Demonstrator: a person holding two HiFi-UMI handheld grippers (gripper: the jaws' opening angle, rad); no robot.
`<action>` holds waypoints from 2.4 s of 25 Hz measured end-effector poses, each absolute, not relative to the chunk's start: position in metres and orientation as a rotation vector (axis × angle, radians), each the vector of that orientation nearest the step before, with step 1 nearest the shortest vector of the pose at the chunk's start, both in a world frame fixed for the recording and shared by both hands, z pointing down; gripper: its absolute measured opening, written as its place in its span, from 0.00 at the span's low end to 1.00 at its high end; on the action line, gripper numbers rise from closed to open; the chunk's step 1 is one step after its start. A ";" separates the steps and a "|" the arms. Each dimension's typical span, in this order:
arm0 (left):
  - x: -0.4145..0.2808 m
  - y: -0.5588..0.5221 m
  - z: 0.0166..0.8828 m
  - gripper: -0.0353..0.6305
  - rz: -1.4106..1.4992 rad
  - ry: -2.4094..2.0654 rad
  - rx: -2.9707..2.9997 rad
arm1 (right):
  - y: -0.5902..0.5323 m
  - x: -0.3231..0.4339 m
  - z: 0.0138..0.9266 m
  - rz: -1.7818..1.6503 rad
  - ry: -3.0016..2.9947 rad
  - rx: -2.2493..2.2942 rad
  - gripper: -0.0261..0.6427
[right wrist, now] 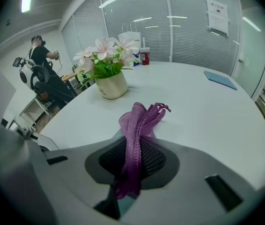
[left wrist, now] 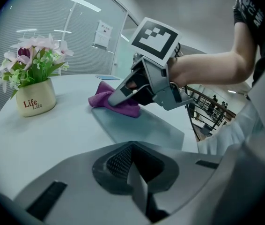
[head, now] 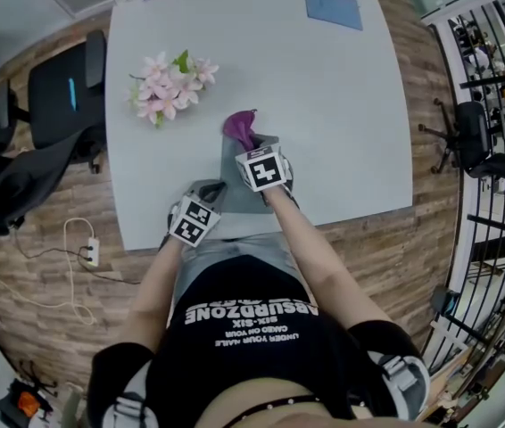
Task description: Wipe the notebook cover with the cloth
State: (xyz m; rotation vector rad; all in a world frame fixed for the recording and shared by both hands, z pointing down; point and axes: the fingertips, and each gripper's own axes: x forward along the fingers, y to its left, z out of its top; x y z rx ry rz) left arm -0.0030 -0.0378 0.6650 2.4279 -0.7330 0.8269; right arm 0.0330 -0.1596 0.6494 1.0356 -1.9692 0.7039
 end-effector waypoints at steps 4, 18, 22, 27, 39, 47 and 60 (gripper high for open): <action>-0.003 -0.038 0.665 0.08 0.823 -0.729 2.424 | -0.157 0.013 0.649 0.655 -2.007 0.965 0.16; -0.003 -0.039 0.666 0.08 0.824 -0.725 2.420 | -0.125 -0.013 0.649 0.622 -2.106 0.737 0.16; -0.005 -0.038 0.667 0.08 0.826 -0.734 2.422 | -0.107 -0.015 0.650 0.633 -2.115 0.693 0.15; -0.005 -0.039 0.667 0.08 0.824 -0.736 2.424 | -0.097 -0.017 0.651 0.630 -2.111 0.672 0.15; -0.004 -0.038 0.666 0.08 0.820 -0.752 2.421 | -0.103 0.008 0.648 0.703 -2.124 0.764 0.15; -0.004 -0.038 0.666 0.08 0.824 -0.766 2.428 | -0.101 0.037 0.647 0.753 -2.099 0.842 0.15; -0.004 -0.038 0.664 0.08 0.824 -0.786 2.435 | -0.103 0.118 0.645 0.842 -2.014 1.067 0.15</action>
